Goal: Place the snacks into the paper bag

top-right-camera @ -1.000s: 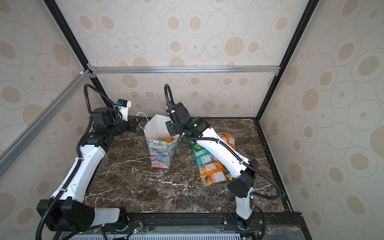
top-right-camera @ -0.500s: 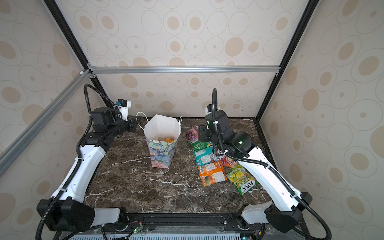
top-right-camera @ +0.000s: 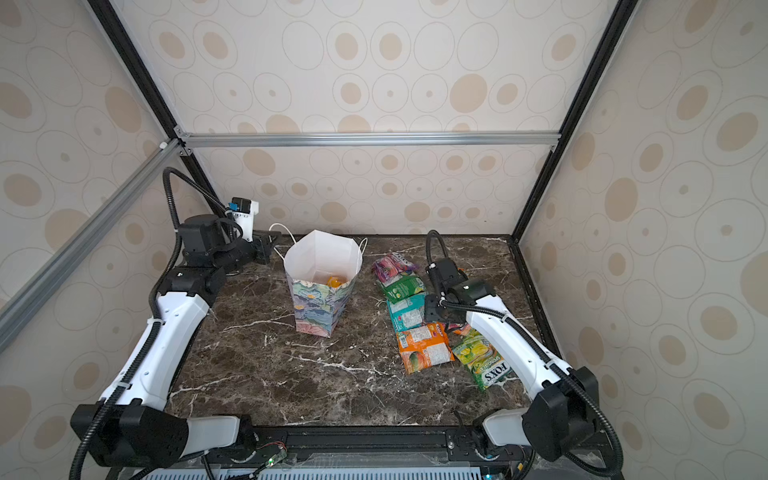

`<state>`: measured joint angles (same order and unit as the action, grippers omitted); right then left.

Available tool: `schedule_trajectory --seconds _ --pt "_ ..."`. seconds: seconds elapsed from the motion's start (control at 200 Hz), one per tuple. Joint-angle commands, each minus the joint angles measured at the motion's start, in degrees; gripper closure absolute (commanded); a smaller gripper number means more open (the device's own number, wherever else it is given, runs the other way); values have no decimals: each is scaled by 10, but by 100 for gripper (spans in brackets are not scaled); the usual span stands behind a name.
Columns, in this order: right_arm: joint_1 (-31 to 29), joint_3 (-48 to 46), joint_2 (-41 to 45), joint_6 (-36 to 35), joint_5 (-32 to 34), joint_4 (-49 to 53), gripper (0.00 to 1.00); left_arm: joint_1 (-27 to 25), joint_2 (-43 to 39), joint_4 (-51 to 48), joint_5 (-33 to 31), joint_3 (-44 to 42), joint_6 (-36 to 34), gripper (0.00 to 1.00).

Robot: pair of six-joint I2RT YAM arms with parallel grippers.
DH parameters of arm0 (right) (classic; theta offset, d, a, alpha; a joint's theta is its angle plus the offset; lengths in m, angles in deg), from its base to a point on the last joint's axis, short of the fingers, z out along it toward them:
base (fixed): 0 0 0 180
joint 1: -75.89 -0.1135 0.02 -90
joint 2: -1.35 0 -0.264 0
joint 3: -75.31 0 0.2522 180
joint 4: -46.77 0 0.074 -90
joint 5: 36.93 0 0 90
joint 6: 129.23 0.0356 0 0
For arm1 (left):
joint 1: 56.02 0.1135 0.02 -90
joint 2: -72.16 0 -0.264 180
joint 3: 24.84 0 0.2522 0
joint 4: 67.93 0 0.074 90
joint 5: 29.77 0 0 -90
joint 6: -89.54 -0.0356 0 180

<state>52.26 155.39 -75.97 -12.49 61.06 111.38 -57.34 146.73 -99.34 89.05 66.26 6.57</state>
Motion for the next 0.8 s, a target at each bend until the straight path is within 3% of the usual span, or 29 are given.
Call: schedule_trajectory --seconds 0.0,0.28,0.36,0.45,0.795 --pt "14 -35 -2 25 -25 -23 37 4 -15 22 -6 7 -10 100" --pt "57 -124 -12 39 -61 -105 39 4 -17 21 -8 6 -11 100" --pt "61 -129 -22 39 -64 -114 41 4 -18 21 -9 6 -13 100" --pt "61 -131 -34 29 -66 -126 53 4 -19 22 -11 5 -12 100" --pt "67 -124 -61 7 -31 -137 55 4 -21 22 -10 5 -13 100"
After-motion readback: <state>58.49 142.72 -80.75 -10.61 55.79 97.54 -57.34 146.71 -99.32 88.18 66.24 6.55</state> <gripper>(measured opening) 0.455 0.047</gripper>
